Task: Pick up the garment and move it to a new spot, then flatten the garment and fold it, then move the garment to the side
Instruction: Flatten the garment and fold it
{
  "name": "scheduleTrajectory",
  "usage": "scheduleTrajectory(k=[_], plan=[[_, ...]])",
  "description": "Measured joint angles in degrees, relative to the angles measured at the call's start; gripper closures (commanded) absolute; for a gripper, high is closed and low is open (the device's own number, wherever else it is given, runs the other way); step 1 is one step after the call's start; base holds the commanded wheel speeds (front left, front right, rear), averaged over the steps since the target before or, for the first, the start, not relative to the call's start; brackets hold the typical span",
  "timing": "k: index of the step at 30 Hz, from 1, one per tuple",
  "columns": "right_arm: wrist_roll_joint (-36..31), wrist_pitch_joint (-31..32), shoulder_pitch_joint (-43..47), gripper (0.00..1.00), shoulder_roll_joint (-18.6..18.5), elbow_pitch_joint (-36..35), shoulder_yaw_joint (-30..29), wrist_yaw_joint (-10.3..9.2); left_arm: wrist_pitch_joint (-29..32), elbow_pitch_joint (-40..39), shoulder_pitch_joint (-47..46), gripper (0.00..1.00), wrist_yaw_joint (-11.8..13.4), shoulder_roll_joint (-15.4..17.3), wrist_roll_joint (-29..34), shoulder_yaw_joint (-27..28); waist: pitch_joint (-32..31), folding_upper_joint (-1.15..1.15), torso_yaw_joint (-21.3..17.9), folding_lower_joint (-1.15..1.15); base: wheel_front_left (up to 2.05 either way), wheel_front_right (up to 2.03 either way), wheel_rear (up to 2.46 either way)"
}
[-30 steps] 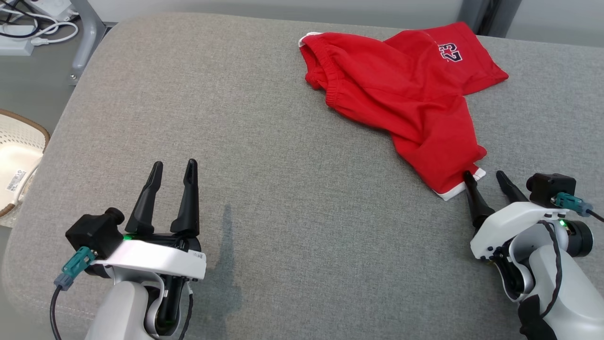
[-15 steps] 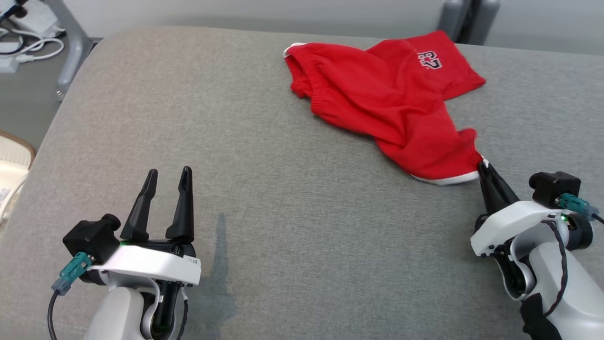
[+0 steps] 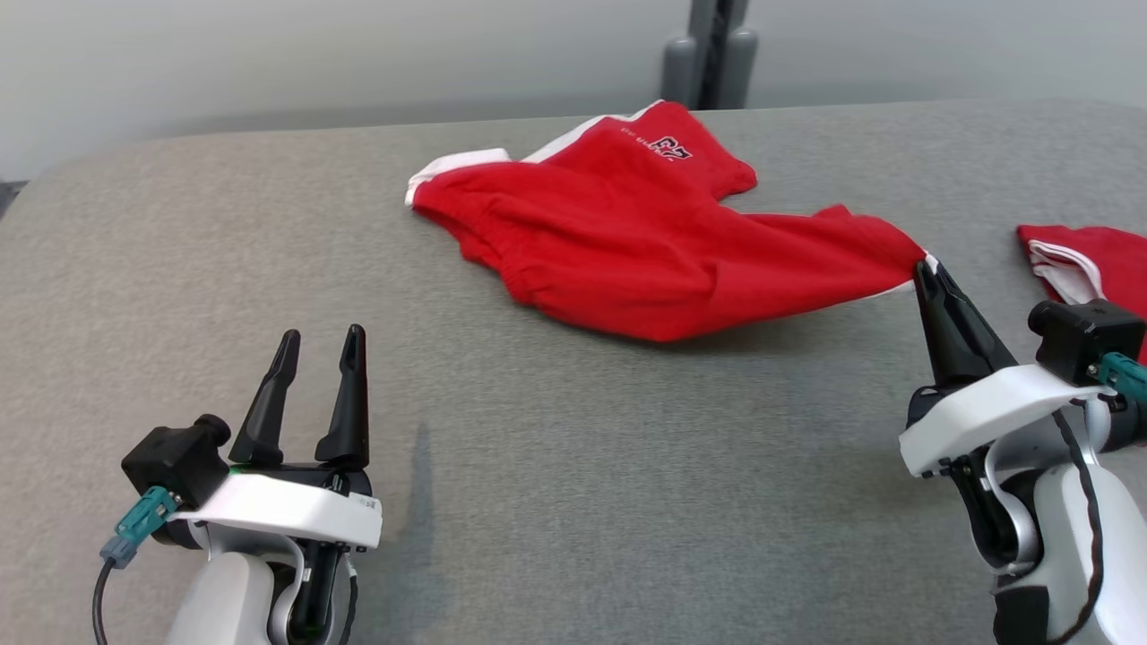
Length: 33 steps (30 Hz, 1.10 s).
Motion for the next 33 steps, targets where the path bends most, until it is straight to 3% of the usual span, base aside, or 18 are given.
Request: scheduleTrajectory(k=[7,12,13,14,15,17,26,33], plan=[[-1.78,13.50,8.21,1.00,1.58,-12.27,-2.85,0.00,0.01,0.23,-0.12,0.00,-0.26,-0.38,0.15,0.34,-0.56,0.00,-4.36,0.00,0.00,0.00,0.00],[-0.91,15.64,11.52,1.00,1.77,-13.30,-5.32,0.00,0.01,0.46,-0.81,0.00,-0.43,-0.78,0.48,-0.07,-0.14,0.00,-5.56,0.00,0.00,0.00,0.00],[-1.54,15.48,11.77,0.87,1.81,-12.51,-6.05,0.00,0.01,0.57,-0.94,0.00,-0.45,-0.87,0.55,-0.20,-0.01,0.00,-5.53,0.00,0.00,0.00,0.00],[-3.14,15.37,11.96,0.52,1.79,-11.62,-6.50,0.00,0.01,0.69,-1.08,0.00,-0.49,-0.90,0.55,-0.38,0.07,0.00,-5.42,0.00,0.00,0.00,0.00],[-3.14,15.37,11.96,0.00,1.79,-11.62,-6.50,0.00,0.01,0.69,-1.08,0.00,-0.49,-0.90,0.55,-0.38,0.07,0.00,-5.42,0.00,0.00,0.00,0.00],[-5.68,14.59,12.45,0.00,1.80,-10.54,-6.66,0.00,0.00,0.91,-1.42,0.00,-0.51,-1.00,0.56,-0.73,0.24,0.00,-5.11,0.00,0.00,0.00,0.00],[-3.80,5.91,8.67,0.00,1.80,-11.85,-4.45,0.00,0.01,3.01,-2.33,0.00,-0.58,-0.63,0.86,-1.36,1.66,0.00,-5.19,0.00,0.00,0.00,0.00],[-2.19,2.52,7.61,0.00,1.86,-11.90,-1.01,0.00,3.67,8.09,-5.40,0.00,-0.85,0.15,1.29,-6.46,3.91,0.00,-6.62,0.00,0.00,0.00,0.00]])
